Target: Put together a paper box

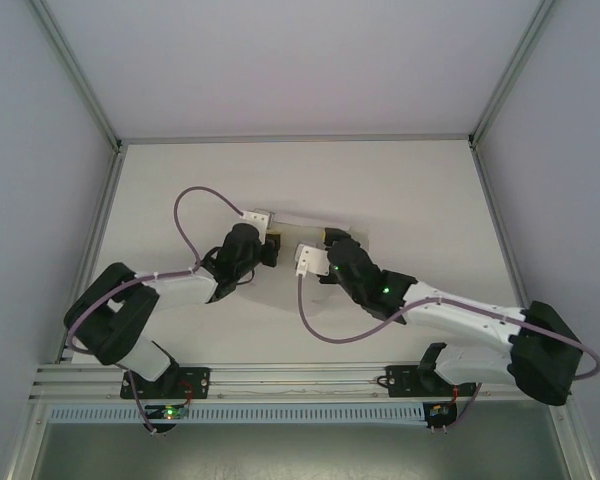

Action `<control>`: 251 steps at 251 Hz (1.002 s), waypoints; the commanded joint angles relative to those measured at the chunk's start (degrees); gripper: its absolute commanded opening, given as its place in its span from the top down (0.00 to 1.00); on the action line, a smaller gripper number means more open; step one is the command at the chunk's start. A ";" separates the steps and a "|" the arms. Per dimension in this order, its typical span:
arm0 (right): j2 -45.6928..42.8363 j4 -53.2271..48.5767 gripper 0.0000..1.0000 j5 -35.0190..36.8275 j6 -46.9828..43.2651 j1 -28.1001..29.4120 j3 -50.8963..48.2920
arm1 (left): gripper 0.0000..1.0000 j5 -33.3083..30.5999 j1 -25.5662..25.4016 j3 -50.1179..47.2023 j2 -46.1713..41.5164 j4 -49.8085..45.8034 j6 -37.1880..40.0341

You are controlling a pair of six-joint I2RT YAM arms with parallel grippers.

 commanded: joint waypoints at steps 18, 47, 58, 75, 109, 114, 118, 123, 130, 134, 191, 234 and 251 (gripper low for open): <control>-4.15 1.61 0.44 -4.27 -6.69 -0.44 0.61 | 1.00 5.34 -0.63 2.66 -3.27 -18.81 -3.03; -4.85 -2.93 0.42 -7.13 -8.57 -0.53 2.36 | 1.00 4.06 -0.63 3.72 -4.25 -22.88 -4.62; -4.81 -5.14 0.40 -7.63 -8.64 -0.60 3.17 | 1.00 3.92 -0.60 3.91 -4.77 -24.04 -4.96; -4.45 -6.15 0.40 -8.87 -8.67 -1.34 3.56 | 1.00 5.77 -0.69 2.93 -5.98 -22.96 -4.05; -0.48 -6.29 0.40 -9.68 -9.79 -2.46 5.27 | 1.00 7.14 -0.80 2.60 -7.68 -24.10 -3.30; 0.46 -6.08 0.39 -9.54 -10.02 -2.51 5.68 | 1.00 7.27 -0.81 2.76 -7.78 -24.44 -3.12; 1.18 -5.78 0.40 -9.49 -10.27 -2.50 5.91 | 1.00 7.38 -0.85 2.82 -7.85 -24.74 -3.02; 2.12 -5.70 0.40 -9.46 -10.53 -2.56 6.37 | 1.00 7.37 -0.91 3.04 -7.94 -24.97 -3.06; 3.50 -5.59 0.40 -9.36 -11.01 -2.65 7.13 | 1.00 7.36 -0.88 3.10 -7.97 -25.37 -3.04; 4.25 -5.23 0.40 -9.19 -11.17 -2.71 7.43 | 1.00 7.53 -0.92 3.23 -8.01 -25.49 -2.93; 13.34 0.16 0.79 -6.10 -12.13 -3.48 11.09 | 1.00 7.87 -1.21 3.11 -8.70 -25.02 -4.23; 15.26 -1.70 1.00 -4.59 -12.82 -3.49 10.85 | 1.00 3.15 -1.22 2.64 -10.57 -24.16 -8.72; 15.35 -3.42 1.00 -5.07 -12.30 -3.12 11.13 | 0.92 2.90 -1.25 2.82 -10.87 -22.73 -9.52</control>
